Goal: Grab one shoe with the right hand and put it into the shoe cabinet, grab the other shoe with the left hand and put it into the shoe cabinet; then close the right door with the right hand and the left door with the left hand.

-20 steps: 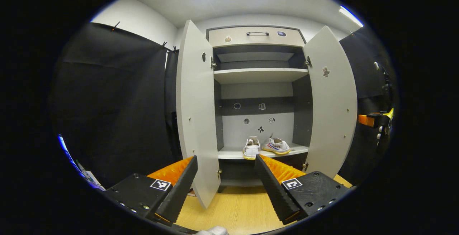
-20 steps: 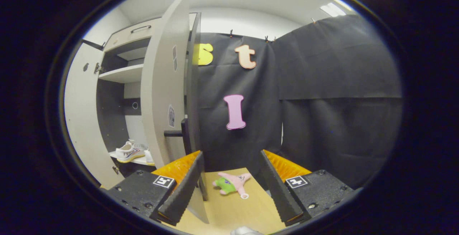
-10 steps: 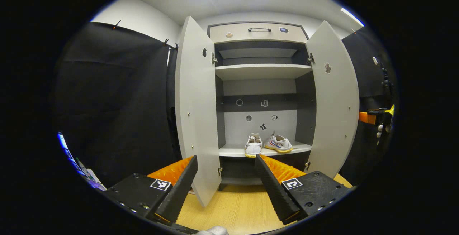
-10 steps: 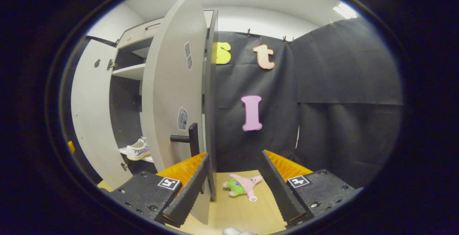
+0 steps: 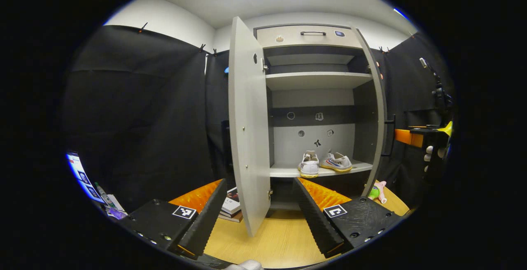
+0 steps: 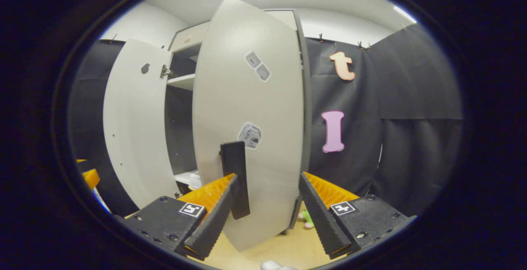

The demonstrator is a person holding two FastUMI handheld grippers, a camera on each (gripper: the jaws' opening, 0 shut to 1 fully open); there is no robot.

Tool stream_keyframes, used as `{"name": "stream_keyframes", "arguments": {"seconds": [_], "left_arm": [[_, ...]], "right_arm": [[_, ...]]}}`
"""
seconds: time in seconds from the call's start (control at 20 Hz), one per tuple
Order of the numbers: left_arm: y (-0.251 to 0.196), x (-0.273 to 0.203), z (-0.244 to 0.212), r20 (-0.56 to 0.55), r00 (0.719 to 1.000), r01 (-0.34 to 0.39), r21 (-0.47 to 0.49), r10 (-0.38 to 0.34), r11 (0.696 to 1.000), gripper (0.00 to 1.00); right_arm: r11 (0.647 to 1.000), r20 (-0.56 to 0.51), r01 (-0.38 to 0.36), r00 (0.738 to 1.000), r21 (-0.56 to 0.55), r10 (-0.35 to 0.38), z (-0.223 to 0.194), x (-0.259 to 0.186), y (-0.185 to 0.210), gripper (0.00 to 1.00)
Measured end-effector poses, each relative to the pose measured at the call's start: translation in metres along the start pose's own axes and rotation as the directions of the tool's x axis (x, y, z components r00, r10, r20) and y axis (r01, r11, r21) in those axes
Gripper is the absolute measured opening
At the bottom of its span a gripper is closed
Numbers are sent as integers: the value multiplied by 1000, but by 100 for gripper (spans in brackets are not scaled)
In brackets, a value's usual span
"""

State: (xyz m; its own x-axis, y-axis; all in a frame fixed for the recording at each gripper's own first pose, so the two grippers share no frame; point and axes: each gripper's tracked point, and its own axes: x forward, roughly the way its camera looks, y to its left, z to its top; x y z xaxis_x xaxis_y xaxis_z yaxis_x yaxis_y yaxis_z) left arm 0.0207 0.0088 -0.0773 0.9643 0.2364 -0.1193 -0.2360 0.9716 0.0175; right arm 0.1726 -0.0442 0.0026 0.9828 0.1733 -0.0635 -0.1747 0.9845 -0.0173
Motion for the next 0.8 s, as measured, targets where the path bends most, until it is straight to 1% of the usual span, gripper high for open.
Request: {"name": "stream_keyframes", "arguments": {"seconds": [0.05,0.15,0.25,0.3,0.35,0.45,0.5,0.55,0.65,0.8], "left_arm": [[4,-1,-1,-2,1000,-5,3,5,1000,96],[11,-2,1,3,1000,-12,10,12,1000,96],[17,0,3,7,1000,-14,10,14,1000,96],[21,1,2,4,1000,-13,6,13,1000,100],[25,3,2,5,1000,-12,4,12,1000,96],[32,7,3,10,1000,-11,11,11,1000,96],[36,10,4,11,1000,-12,14,12,1000,96],[44,15,3,10,1000,-15,16,15,1000,96],[63,31,6,18,999,-33,21,32,999,96],[99,63,8,25,998,-59,-5,59,998,96]], "right_arm": [[1000,0,-10,1000,-6,10,0,1,9,100],[1000,11,-16,1000,-13,16,3,-2,20,99],[1000,16,-11,1000,-11,11,6,-8,24,100],[1000,10,-6,1000,-11,7,5,-11,26,100],[1000,8,-2,1000,-8,2,5,-14,27,100],[1000,2,9,1000,-13,-9,2,-24,30,100],[1000,0,17,1000,-16,-17,0,-32,29,98],[1000,-9,19,1000,-20,-19,-5,-41,31,100],[1000,-26,25,999,-17,-25,-12,-58,34,99],[999,-63,53,997,-9,-53,-30,-81,39,99]]}}
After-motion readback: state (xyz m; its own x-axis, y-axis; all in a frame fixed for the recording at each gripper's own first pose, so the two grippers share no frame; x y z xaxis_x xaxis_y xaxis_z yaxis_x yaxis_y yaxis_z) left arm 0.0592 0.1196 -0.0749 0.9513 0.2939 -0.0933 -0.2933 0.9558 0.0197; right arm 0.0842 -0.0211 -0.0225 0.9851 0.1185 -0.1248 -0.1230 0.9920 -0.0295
